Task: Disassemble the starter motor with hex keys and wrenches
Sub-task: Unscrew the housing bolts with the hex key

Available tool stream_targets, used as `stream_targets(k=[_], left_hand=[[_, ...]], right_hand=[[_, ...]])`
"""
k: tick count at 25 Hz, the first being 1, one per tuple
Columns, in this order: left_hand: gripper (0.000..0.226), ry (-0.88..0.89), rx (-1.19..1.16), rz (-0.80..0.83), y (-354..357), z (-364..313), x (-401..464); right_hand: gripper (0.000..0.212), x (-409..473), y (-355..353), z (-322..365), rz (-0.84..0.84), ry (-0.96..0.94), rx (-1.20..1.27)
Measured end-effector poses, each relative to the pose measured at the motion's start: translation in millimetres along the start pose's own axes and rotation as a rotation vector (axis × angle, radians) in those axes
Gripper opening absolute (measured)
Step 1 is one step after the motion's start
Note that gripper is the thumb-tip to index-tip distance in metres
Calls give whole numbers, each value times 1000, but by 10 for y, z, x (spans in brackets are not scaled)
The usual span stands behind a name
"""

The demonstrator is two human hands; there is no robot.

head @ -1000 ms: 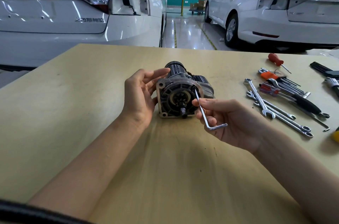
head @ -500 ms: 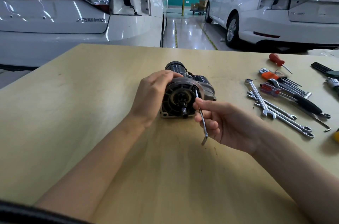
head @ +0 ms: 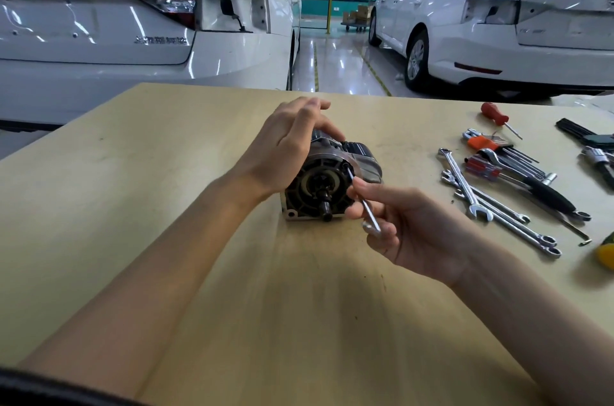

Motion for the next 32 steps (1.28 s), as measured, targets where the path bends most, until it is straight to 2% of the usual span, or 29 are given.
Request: stream_targets(k=[5,10,13,18,24,29,32], left_hand=[[66,-18,-76,26,68,57,-43],[62,49,35,122,32,62,-33],[60,80,103,168,15,76,-32],[59,70,93,180,21,77,-35],[60,72,84,182,21,78,-35],[58,69,83,180,19,83,-46],[57,76,63,175,12,84,-56]], right_hand=[[34,7,19,10,-8,3,-38],[22,14,17,-16,30,9,0],[21,4,9,-6,57,17,7],[9,-6,13,-10,38,4,20],[26,0,27,-22,51,1,-3],[13,-33,47,-1,4,1,-71],[17,-78,44,27,12,-10,-171]])
Point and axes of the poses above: each hand's wrist, its own x-axis towards the middle knuckle, its own y-axis out of the palm, z = x × y, the point moved 2 cm from there along x, towards the middle knuckle, and after that the axes turned 15 degrees about x, right-handed, at the moved point
